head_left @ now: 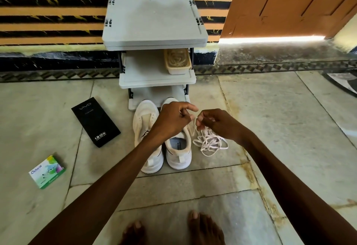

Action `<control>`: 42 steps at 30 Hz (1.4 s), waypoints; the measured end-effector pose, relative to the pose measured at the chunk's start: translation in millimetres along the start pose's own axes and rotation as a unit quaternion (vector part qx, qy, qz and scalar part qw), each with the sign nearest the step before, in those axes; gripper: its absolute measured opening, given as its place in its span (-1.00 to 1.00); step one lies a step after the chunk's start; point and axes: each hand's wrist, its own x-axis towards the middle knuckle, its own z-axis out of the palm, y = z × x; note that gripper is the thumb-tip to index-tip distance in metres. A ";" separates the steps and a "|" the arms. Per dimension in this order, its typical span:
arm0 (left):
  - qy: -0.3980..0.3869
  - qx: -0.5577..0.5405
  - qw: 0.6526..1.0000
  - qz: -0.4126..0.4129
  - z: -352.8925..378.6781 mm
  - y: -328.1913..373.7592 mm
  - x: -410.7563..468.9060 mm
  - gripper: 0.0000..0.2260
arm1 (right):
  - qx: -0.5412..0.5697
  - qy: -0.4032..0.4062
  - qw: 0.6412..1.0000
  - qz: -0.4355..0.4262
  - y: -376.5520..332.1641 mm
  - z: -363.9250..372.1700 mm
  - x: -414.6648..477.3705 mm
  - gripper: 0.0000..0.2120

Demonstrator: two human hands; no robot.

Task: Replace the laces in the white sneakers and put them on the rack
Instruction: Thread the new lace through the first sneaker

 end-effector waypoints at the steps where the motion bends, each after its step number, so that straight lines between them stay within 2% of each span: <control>1: -0.006 0.006 1.000 -0.008 2.2 0.2 0.0 -0.79 | -0.010 0.003 1.000 -0.002 1.2 1.2 -0.2 -0.79; 10: 0.010 0.019 0.999 -0.027 15.4 -5.4 -0.8 -0.88 | -0.095 0.008 0.995 -0.016 3.2 2.9 5.5 -0.77; 14: 0.027 0.036 0.999 -0.023 16.8 -8.2 -3.2 -0.99 | -0.114 0.008 0.993 -0.015 0.3 2.5 5.1 -0.77; 20: 0.033 0.088 0.995 -0.013 11.9 -3.2 -2.7 -0.97 | -0.157 0.040 0.987 0.018 11.8 8.7 3.8 -0.70; 25: 0.026 0.104 0.994 -0.004 6.8 7.2 -5.5 -0.94 | -0.302 0.062 0.947 0.093 55.1 6.7 1.6 -0.81; 29: 0.082 0.085 0.992 0.036 3.4 15.3 -8.9 -0.95 | -0.398 0.139 0.896 0.136 91.2 0.5 -6.7 -0.87; 33: 0.150 0.057 0.986 0.050 -1.9 20.6 -4.6 -0.94 | -0.338 0.237 0.893 0.181 106.8 -13.9 -15.4 -0.82; 36: 0.170 0.062 0.983 0.038 -3.2 18.5 -0.4 -0.95 | -0.296 0.295 0.888 0.193 97.4 -27.0 -14.4 -0.81; 39: 0.164 0.073 0.984 0.012 -8.0 10.8 3.0 -0.94 | -0.216 0.304 0.918 0.137 75.7 -38.6 -7.3 -0.80; 42: 0.140 0.066 0.988 0.019 -10.8 9.1 1.5 -0.83 | -0.172 0.248 0.953 0.020 48.4 -36.4 -2.9 -0.75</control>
